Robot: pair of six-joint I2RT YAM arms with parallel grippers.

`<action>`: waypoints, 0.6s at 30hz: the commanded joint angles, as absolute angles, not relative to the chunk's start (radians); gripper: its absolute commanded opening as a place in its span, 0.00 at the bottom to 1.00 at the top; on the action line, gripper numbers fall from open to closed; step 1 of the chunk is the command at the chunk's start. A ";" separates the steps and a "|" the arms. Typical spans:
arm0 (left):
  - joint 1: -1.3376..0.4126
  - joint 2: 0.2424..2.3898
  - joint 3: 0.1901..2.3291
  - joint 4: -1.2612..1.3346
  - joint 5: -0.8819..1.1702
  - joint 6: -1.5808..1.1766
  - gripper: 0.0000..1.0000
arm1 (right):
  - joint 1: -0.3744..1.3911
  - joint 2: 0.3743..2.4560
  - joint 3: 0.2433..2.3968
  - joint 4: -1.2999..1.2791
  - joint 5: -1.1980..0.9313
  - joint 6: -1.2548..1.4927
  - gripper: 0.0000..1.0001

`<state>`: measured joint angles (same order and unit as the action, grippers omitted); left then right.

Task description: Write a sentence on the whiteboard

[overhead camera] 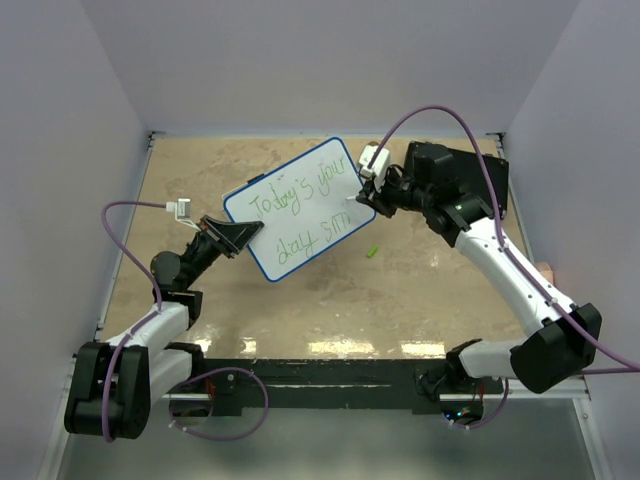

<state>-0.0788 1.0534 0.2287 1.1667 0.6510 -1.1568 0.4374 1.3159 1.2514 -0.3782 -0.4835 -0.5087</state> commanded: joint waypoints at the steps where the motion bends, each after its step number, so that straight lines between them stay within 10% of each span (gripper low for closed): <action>1: -0.074 1.040 0.245 1.330 0.638 -1.189 0.00 | 0.434 1.319 1.270 -0.362 -0.472 -0.508 0.00; 18: -0.066 1.032 0.241 1.322 0.630 -1.192 0.00 | 0.434 1.250 1.164 -0.422 -0.497 -0.548 0.00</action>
